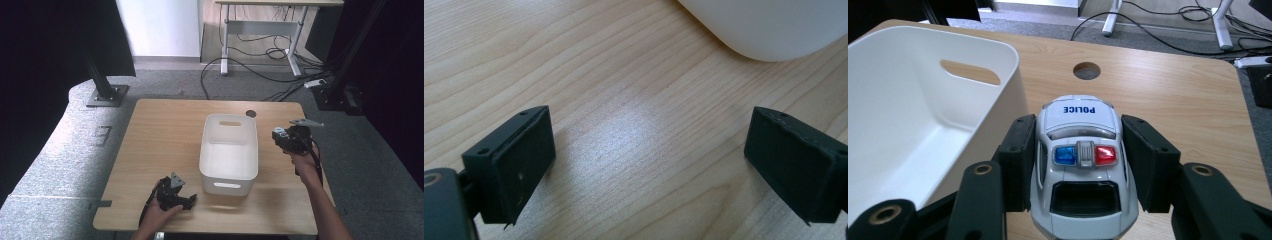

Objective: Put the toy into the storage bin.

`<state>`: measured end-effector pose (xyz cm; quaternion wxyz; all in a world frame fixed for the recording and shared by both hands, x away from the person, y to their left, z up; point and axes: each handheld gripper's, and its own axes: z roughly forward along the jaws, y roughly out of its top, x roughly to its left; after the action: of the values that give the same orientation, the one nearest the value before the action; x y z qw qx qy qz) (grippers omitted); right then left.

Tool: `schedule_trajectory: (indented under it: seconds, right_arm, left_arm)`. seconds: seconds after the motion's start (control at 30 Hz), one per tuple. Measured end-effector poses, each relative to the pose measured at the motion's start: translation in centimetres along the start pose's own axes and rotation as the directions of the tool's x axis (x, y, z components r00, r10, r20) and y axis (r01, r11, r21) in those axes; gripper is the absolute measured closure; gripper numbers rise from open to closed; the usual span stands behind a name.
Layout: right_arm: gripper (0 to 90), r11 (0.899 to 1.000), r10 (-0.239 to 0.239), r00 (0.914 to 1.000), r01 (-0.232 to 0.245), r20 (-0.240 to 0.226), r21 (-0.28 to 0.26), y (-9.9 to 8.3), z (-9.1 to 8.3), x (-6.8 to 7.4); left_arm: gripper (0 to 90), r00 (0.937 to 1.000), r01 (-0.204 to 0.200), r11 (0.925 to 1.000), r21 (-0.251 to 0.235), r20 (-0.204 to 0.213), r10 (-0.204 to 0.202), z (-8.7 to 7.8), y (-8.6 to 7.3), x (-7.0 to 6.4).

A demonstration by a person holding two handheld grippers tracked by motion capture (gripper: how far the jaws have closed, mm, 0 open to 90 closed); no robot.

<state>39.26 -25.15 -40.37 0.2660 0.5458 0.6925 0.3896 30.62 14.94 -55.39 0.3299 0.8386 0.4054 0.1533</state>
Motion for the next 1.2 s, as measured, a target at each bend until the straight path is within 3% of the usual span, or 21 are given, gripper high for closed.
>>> schedule_trajectory:
  seconds: [0.3, 1.2]
  right_arm:
    - [50.0, 1.000, 0.013, 0.9997, -0.013, -0.022, -0.014, 0.4, -0.1, 0.5]
    - [50.0, 0.998, -0.032, 0.9970, 0.028, -0.071, -0.051, 2.3, -1.1, 3.3]
  left_arm:
    - [6.2, 1.0000, 0.000, 1.0000, 0.000, 0.000, 0.000, 0.0, 0.0, 0.0]
    - [6.2, 1.0000, 0.000, 1.0000, 0.000, 0.000, 0.000, 0.0, 0.0, 0.0]
